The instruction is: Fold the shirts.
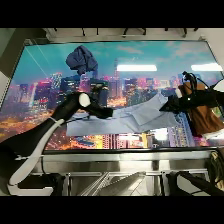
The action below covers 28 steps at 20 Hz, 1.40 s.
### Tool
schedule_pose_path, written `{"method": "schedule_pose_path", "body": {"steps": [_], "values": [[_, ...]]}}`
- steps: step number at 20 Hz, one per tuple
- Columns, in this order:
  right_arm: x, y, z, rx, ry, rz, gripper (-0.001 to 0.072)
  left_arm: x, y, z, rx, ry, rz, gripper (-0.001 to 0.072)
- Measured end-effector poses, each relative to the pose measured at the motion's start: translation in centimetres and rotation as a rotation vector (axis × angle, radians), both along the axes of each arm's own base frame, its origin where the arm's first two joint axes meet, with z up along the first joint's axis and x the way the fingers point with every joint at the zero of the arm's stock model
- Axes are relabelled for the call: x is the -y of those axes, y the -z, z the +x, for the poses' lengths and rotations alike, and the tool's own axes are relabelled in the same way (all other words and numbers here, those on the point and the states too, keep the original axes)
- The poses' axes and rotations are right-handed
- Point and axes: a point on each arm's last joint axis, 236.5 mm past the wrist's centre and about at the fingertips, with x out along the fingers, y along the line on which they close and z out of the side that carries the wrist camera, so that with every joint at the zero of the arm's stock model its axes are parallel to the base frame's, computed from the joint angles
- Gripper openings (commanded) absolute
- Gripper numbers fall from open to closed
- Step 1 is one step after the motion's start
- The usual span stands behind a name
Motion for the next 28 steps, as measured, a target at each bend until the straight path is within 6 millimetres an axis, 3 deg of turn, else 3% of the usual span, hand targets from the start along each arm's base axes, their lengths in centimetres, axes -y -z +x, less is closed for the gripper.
{"method": "schedule_pose_path", "body": {"steps": [4, 7, 12, 17, 19, 21, 25, 28], "values": [[-1.9, -2.1, -1.3, 0.039, -0.021, -0.004, 0.0023, 6.6, 3.2, -1.8, -0.001, 0.098, -0.005, 0.0013], [-2.9, -2.7, -1.7, 0.05, -0.037, -0.001, 0.0023, 9.8, 4.9, -2.6, -0.029, 0.142, 0.003, 0.0013], [-4.0, -4.4, -1.6, 0.085, -0.05, 0.029, 0.0023, 12.3, 5.8, -3.1, -0.091, 0.154, 0.01, 0.0013], [-4.2, -7.7, -0.1, 0.186, -0.043, 0.035, 0.0023, 13.2, 3.6, -2.8, -0.086, 0.208, 0.013, 0.0013], [-4.2, -8.6, 0.3, 0.21, -0.036, 0.035, 0.0023, 12.1, 2.1, -2.9, -0.073, 0.267, 0.04, 0.0013], [-4.3, -9.3, 0.5, 0.223, -0.031, 0.039, 0.0023, 9.7, 0.3, -2.4, -0.041, 0.307, 0.081, 0.0013], [-5.7, -10.0, 0.5, 0.231, -0.046, 0.057, 0.0023, 0.9, -3.8, -1.6, -0.024, 0.3, 0.154, 0.0013], [-8.3, -9.6, 0.9, 0.231, -0.072, 0.081, 0.0023, -7.2, -7.1, -0.8, -0.003, 0.18, 0.169, 0.0013]]}}
